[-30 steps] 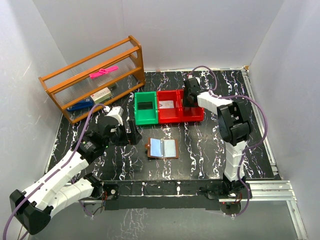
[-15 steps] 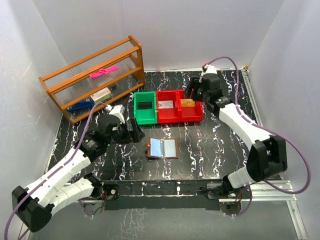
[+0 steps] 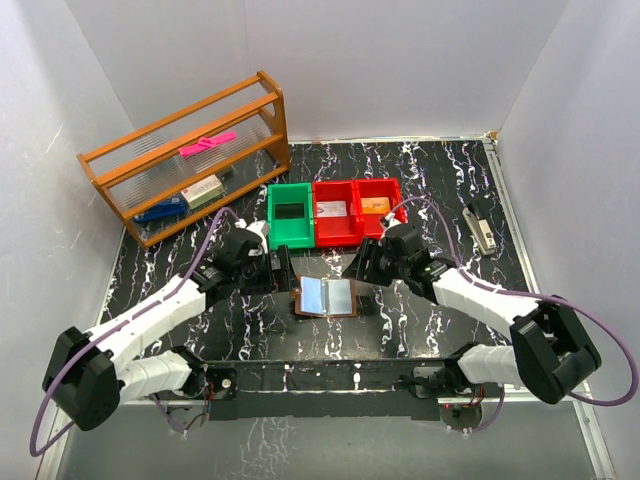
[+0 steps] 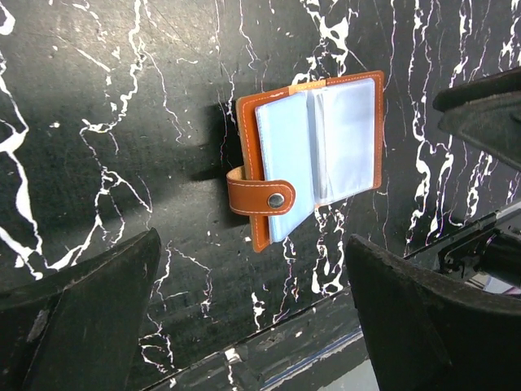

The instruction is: Take the credit cards out of the card holder

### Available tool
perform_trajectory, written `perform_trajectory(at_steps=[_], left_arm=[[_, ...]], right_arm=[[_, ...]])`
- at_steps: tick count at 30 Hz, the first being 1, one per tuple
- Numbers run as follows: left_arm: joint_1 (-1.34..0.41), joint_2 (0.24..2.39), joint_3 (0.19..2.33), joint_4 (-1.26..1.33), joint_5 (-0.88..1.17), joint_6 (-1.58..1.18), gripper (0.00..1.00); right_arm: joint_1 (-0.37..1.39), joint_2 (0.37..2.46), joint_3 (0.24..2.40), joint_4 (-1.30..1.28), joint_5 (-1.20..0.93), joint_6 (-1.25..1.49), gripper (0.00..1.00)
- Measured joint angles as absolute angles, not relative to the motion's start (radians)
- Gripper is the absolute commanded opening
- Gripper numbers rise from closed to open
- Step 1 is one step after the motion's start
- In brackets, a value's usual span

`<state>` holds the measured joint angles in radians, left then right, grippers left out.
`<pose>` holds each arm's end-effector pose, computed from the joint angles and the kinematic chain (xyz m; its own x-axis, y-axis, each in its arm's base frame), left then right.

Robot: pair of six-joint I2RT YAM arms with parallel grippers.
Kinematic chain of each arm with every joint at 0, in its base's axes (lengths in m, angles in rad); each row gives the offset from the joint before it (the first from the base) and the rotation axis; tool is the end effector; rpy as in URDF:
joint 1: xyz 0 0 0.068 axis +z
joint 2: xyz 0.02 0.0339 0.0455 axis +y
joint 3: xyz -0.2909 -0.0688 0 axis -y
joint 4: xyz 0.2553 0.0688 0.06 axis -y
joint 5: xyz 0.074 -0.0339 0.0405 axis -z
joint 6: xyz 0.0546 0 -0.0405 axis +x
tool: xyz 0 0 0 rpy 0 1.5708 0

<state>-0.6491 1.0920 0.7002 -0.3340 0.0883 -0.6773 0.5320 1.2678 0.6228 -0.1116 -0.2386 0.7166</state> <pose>0.1890 -0.1494 0.2444 -0.8223 -0.1597 -0.5462 0.1788 0.8387 -0.5144 0.2224 0.1459 0.1984 -0.8671 0.2302 -0.4418 -0.0948 0.7944 0.6000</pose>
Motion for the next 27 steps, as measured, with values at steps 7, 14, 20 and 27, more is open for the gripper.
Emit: perform_trajectory(at_steps=[7, 14, 20, 27], left_arm=[[-0.649, 1.191, 0.700, -0.284, 0.150, -0.676, 0.77], [-0.649, 1.274, 0.700, -0.220, 0.221, -0.672, 0.59], [-0.649, 1.332, 0.693, -0.178, 0.252, -0.673, 0.52], [-0.649, 1.391, 0.691, -0.151, 0.263, -0.677, 0.29]], right_arm=[[0.574, 1.251, 0.569, -0.075, -0.262, 0.775, 0.47], [0.583, 1.295, 0.560, -0.031, -0.299, 0.807, 0.45], [0.585, 1.345, 0.560, -0.013, -0.321, 0.815, 0.44], [0.587, 1.380, 0.560, 0.007, -0.339, 0.817, 0.44]])
